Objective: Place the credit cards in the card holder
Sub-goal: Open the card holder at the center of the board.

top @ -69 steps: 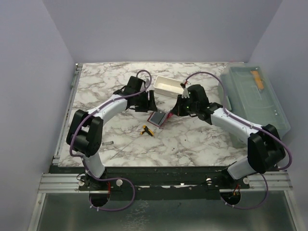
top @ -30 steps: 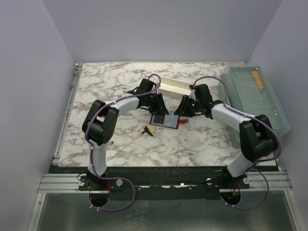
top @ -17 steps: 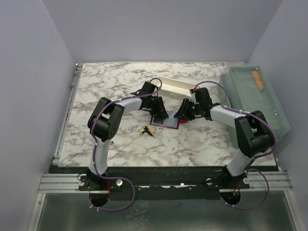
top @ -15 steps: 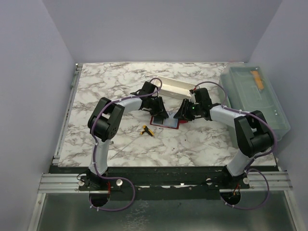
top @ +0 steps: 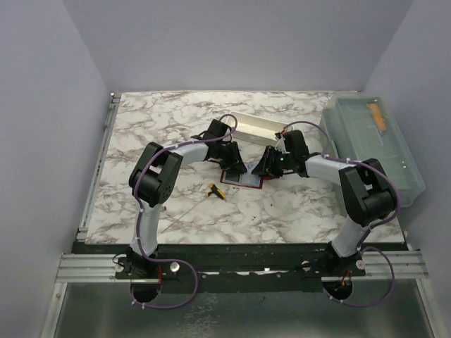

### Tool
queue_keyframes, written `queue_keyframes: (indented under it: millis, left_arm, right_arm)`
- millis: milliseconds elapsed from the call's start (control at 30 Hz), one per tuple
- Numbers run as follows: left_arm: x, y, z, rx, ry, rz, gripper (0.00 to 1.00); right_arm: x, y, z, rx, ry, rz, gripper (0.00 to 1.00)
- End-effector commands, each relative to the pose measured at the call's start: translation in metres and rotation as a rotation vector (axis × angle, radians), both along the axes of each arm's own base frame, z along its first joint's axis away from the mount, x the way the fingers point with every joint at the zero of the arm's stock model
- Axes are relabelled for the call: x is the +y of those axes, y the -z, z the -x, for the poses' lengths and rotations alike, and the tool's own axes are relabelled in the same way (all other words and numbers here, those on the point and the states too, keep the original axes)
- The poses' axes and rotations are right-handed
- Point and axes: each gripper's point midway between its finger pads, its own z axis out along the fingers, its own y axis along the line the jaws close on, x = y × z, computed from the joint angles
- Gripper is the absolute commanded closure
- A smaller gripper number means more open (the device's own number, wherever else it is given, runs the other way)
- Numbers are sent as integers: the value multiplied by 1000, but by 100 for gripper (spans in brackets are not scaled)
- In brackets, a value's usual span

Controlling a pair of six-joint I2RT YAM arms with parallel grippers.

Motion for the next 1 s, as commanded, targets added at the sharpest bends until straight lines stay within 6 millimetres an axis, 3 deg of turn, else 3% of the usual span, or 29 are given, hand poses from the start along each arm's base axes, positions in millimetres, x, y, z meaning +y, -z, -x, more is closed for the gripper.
queue_keyframes:
  millis: [0, 233, 467, 700, 967]
  left_arm:
    - [-2, 7, 5, 11, 13, -8, 76]
    - [-3, -1, 5, -5, 18, 2, 76]
    - [-3, 4, 8, 23, 19, 9, 76]
    - [-3, 2, 8, 17, 19, 8, 77]
    - [-3, 2, 8, 18, 20, 9, 77]
  right_arm:
    - [8, -1, -1, 1, -27, -58, 57]
    - [20, -8, -2, 2, -62, -132, 57]
    - [11, -9, -3, 0, -23, -98, 49]
    - [-4, 0, 0, 3, 22, -25, 48]
    - [4, -5, 6, -4, -30, -79, 48]
